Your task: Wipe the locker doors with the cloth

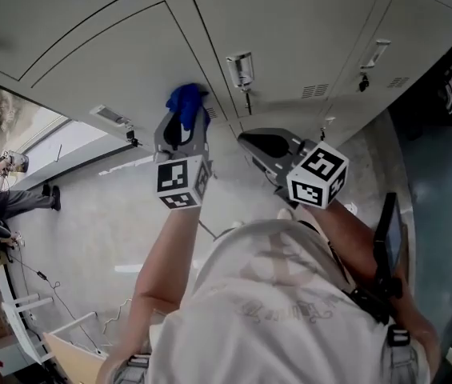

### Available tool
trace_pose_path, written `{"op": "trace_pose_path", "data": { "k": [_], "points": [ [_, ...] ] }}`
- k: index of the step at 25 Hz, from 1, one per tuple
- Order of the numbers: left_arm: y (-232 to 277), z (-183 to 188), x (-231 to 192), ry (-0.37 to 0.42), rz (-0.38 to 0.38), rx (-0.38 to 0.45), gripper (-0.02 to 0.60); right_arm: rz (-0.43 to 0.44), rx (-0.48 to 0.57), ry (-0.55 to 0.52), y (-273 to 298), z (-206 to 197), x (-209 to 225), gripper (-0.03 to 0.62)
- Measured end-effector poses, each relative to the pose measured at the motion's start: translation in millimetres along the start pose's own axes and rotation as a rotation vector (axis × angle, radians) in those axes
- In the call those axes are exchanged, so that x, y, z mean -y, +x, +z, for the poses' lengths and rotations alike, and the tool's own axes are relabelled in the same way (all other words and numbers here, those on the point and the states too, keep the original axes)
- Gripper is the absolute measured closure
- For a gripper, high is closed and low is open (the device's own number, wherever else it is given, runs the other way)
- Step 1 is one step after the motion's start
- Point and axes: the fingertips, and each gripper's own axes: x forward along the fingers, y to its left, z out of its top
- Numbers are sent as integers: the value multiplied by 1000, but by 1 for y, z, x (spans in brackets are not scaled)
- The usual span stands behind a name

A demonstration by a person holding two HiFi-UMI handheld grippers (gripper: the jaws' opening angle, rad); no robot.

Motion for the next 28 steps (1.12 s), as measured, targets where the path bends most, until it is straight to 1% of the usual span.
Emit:
{"op": "trace_pose_path", "data": {
  "k": [5,9,11,14,16,18,23,25,28],
  "points": [
    [9,-1,23,9,-67,-4,446,-8,0,9,-9,-2,5,586],
    [20,-12,45,42,-135,-34,446,-25,4,15,-16,-2,10,586],
    [24,-23,47,53,-140,-45,448,-26,3,14,-16,-2,11,586],
    [26,-39,43,29,-135,-64,448,-24,-5,14,-16,-5,10,586],
    [23,-46,37,14,-122,-74,448,-27,-7,15,-16,-5,10,586],
    [21,-49,30,11,-100,-64,448,-28,-5,7,-15,-4,9,586],
    [9,-52,0,4,-18,-39,446,-27,-12,0,-11,-3,5,586],
    [1,-62,-16,-5,17,-58,445,-23,-14,0,-9,-3,4,586],
    [-13,-80,-46,-50,84,-103,445,-17,-21,-2,-3,-6,0,586]
  ]
}}
